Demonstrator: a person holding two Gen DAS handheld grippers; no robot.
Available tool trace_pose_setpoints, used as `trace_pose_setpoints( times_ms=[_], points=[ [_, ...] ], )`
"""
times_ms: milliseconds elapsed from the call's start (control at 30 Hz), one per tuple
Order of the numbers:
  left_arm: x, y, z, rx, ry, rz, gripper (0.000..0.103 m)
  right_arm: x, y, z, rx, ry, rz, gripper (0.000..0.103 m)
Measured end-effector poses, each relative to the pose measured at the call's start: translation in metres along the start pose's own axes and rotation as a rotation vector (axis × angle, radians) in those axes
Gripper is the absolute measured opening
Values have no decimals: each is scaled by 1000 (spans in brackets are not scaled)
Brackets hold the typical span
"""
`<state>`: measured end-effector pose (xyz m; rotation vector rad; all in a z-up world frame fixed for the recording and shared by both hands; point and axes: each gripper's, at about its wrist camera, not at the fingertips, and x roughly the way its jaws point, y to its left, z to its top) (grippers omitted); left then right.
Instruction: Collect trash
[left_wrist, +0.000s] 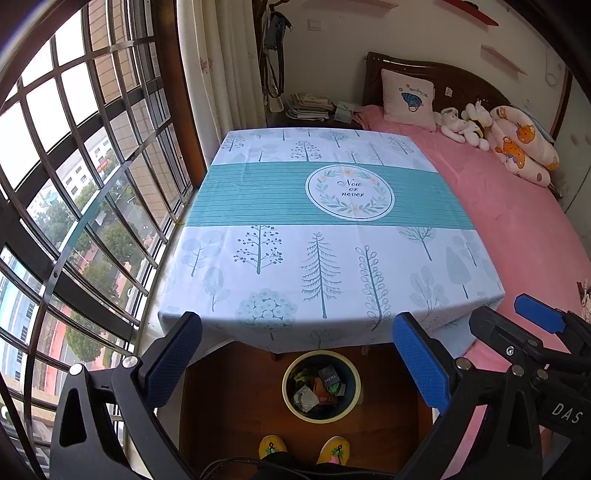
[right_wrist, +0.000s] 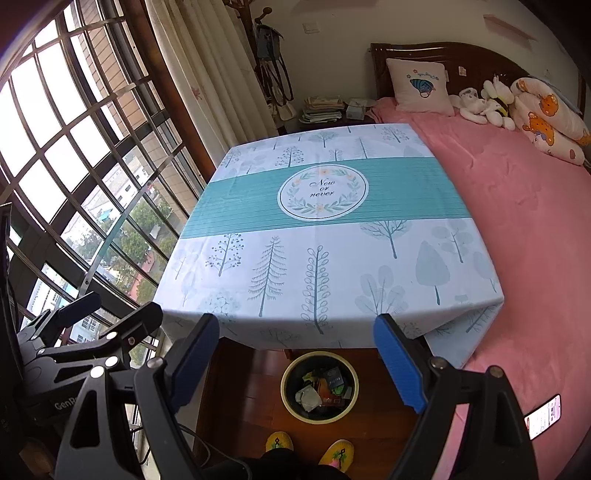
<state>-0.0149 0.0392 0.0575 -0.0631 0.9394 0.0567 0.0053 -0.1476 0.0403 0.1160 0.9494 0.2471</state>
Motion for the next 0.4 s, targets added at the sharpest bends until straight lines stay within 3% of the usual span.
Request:
trace_pose_setpoints(
  times_ms=[400],
  points=[
    [0, -4, 2, 1, -1, 5, 102, 0, -2, 0, -1, -2, 2, 86]
  ],
)
